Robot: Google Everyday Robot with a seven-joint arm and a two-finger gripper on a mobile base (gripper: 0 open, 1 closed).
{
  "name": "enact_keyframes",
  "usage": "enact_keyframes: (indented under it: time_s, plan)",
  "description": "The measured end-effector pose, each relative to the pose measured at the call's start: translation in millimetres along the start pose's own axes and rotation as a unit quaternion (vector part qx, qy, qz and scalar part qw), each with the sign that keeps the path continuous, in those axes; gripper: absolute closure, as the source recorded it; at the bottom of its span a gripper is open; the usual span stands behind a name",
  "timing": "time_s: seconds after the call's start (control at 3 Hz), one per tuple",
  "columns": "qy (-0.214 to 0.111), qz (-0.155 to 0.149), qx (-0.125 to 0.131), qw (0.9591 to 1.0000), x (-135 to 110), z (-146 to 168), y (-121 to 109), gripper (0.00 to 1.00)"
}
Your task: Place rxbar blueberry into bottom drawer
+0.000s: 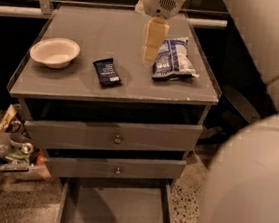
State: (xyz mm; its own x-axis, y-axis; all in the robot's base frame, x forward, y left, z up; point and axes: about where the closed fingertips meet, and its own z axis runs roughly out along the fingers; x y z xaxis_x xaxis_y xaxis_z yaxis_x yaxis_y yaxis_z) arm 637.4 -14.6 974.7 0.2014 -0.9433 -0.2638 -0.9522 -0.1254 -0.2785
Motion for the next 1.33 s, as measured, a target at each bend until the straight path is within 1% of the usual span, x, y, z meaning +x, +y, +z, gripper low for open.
enact_keyframes:
  time_s: [0.33, 0.67, 1.0, 1.33]
  plan:
    - [-0.007, -0.01, -0.015, 0.9998, -18, 28, -26, 0.0]
    - [-0.019, -0.012, -0.032, 0.9992, -29, 55, -38, 0.0]
    - [-0.027, -0.011, -0.045, 0.9986, -33, 76, -41, 0.0]
    - [-0.046, 0.01, -0.063, 0.9969, -38, 103, -43, 0.0]
